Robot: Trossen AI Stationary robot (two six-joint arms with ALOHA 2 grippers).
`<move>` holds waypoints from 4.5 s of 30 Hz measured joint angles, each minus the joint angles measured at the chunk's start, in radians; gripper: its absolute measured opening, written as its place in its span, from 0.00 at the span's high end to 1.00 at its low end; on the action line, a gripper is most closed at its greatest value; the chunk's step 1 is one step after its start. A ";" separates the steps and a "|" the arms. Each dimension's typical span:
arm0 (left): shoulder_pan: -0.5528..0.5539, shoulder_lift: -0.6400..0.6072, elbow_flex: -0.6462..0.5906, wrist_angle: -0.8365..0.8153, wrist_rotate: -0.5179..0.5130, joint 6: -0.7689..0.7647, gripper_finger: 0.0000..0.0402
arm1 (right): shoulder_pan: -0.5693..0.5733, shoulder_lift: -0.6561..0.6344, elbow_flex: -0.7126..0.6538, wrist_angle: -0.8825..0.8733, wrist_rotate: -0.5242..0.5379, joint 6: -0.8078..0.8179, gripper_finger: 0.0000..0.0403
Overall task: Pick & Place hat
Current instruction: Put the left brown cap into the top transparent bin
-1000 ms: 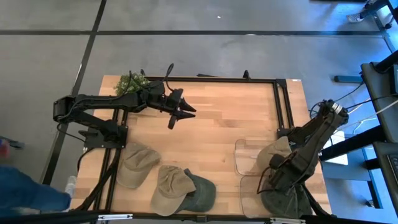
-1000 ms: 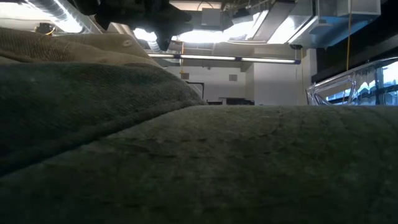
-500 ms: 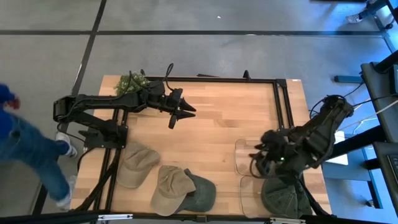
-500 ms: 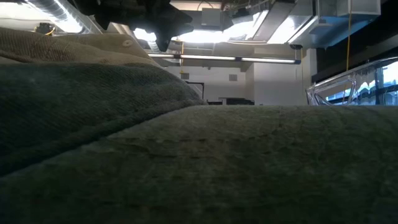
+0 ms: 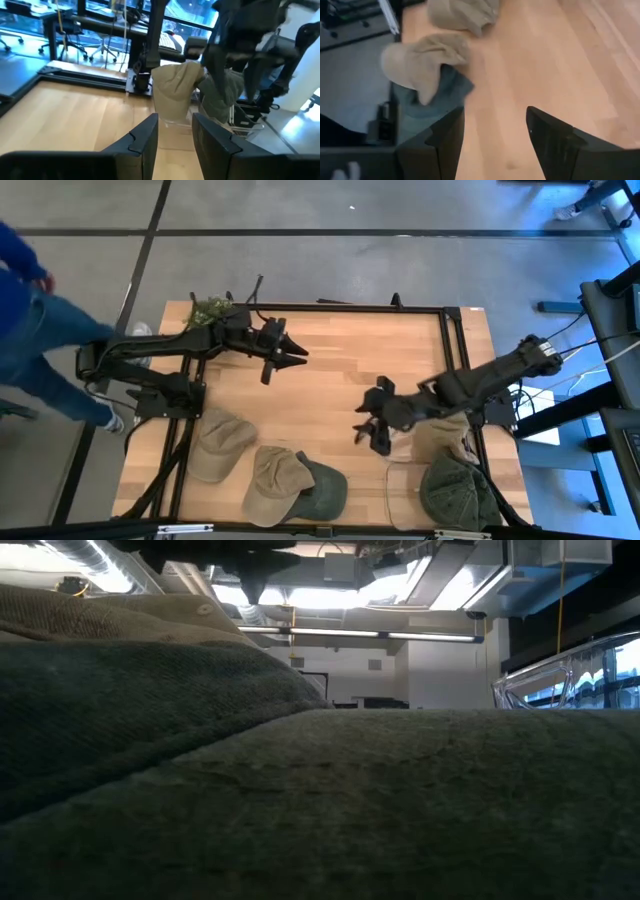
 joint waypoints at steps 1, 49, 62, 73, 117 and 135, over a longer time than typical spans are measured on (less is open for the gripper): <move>0.006 -0.016 0.000 -0.017 0.000 0.000 0.71 | -0.023 0.000 -0.013 0.003 -0.012 -0.025 0.47; -0.207 -0.051 -0.001 -1.153 -0.167 0.030 0.40 | -0.530 -0.379 -0.527 0.465 -0.050 -0.441 0.47; -0.334 0.027 -0.193 -1.086 -0.189 -0.043 0.40 | -0.530 -0.379 -0.527 0.452 -0.049 -0.492 0.47; -0.390 0.130 -0.238 -0.976 -0.342 -0.179 0.43 | -0.530 -0.379 -0.526 0.451 -0.049 -0.495 0.47; -0.387 0.287 0.132 -1.158 -0.540 -0.079 0.90 | -0.530 -0.378 -0.526 0.559 -0.017 -0.443 0.47; -0.235 0.318 0.528 -0.785 -0.777 0.302 0.90 | -0.530 -0.378 -0.525 0.737 -0.243 -0.321 0.47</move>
